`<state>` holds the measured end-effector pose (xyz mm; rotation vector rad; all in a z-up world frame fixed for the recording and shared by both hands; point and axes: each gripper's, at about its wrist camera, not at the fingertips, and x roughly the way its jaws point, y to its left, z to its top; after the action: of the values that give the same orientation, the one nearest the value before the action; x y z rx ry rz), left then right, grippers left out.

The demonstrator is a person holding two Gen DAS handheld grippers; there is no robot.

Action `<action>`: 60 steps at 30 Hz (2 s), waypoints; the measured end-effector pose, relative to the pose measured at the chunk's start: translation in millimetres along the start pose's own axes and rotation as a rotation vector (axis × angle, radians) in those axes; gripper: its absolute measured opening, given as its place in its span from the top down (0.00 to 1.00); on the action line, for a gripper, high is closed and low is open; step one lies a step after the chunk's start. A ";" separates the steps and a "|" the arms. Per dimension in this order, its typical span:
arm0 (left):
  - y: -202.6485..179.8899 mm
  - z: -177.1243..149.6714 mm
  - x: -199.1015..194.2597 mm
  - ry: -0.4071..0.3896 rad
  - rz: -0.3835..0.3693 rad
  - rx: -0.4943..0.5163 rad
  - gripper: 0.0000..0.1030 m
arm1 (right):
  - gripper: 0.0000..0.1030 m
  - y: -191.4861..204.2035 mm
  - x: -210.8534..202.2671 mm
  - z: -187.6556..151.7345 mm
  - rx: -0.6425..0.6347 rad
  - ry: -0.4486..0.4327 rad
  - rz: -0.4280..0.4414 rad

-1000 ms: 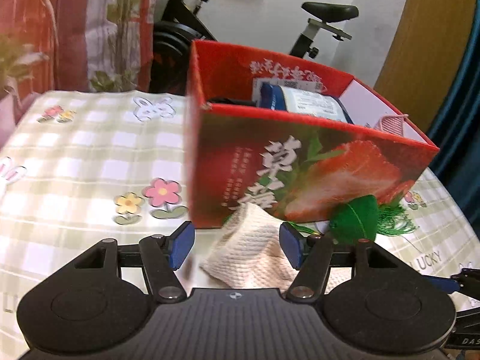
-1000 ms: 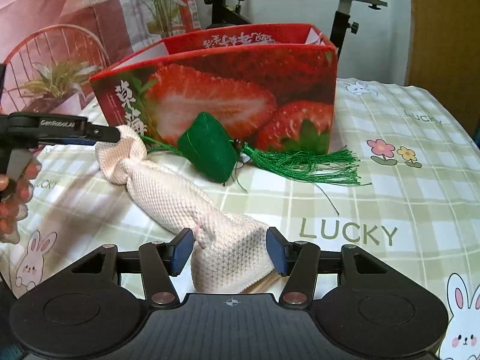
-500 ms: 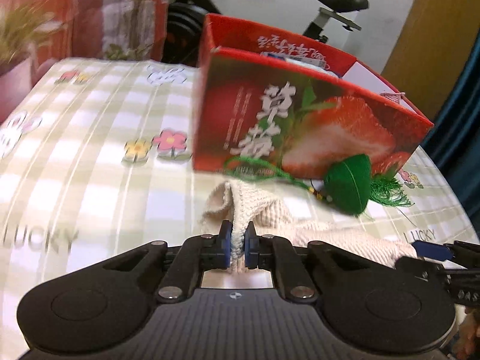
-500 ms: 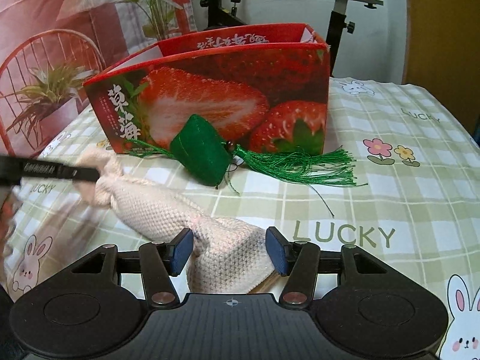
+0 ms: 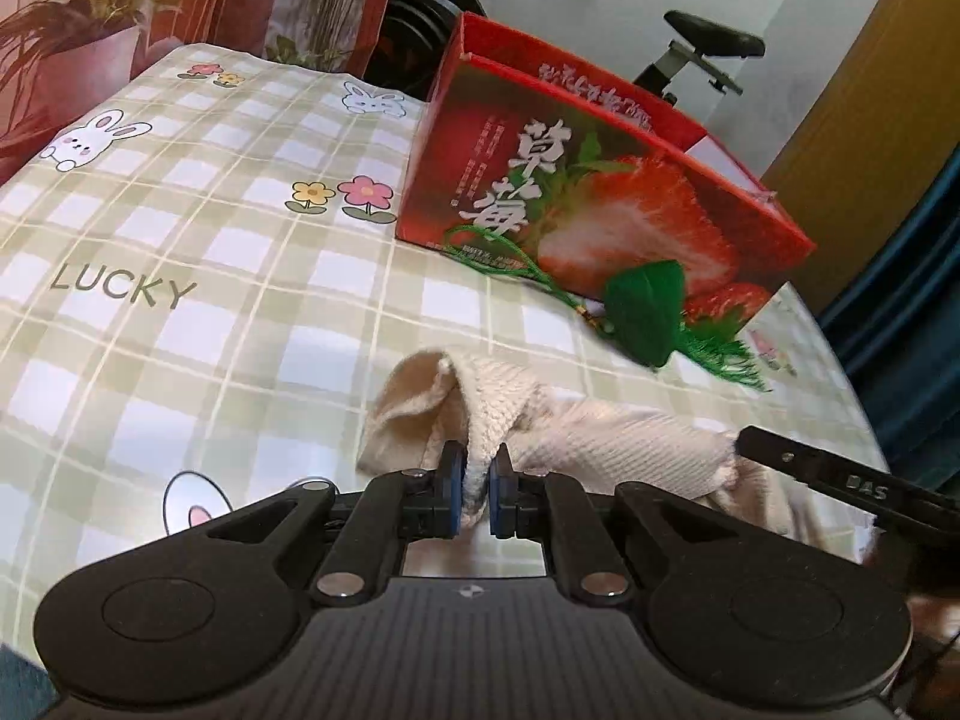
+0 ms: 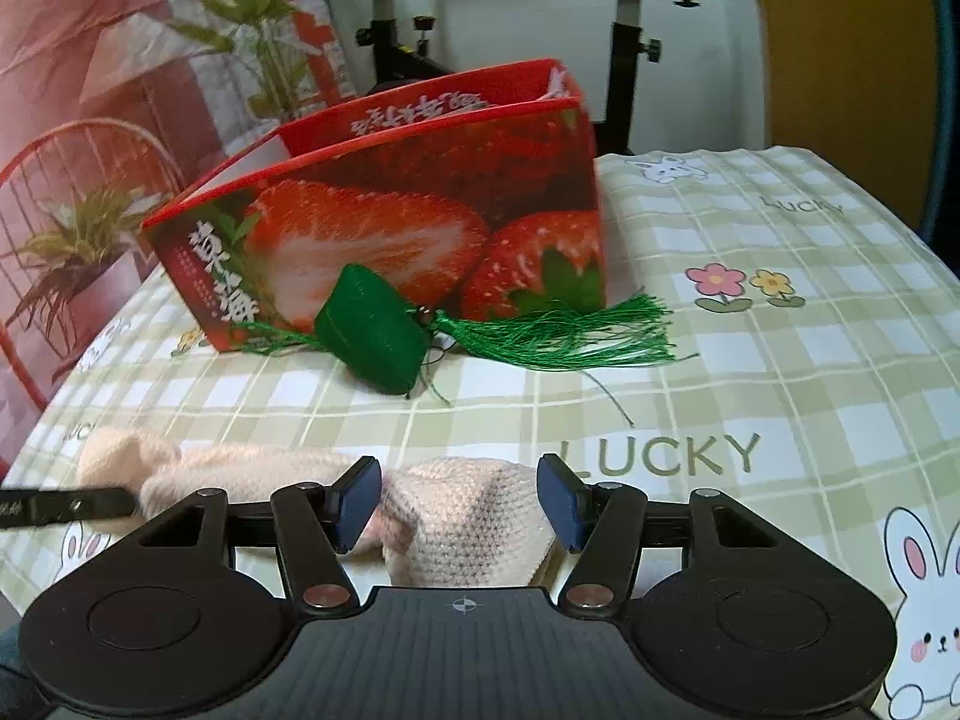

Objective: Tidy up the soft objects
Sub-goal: 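Close the left tool on the towel while the right tool grips its other end, then lift the beige towel with both tools and carry it over the red box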

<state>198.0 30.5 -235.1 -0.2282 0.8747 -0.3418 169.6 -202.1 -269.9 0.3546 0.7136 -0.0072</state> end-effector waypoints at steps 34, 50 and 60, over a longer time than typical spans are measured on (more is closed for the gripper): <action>8.7 -5.1 21.8 -0.004 0.013 0.018 0.51 | 0.66 4.3 1.4 -11.6 -0.014 0.035 0.033; 3.2 -9.5 23.3 0.008 -0.015 0.039 0.70 | 0.71 6.7 0.4 -14.2 -0.030 0.028 0.040; 1.2 -9.9 24.1 0.003 0.000 0.058 0.70 | 0.71 4.4 2.2 -14.4 -0.014 0.032 0.050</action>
<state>204.8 21.8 -258.8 -0.1746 0.8667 -0.3673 162.6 -193.2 -280.0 0.3592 0.7359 0.0510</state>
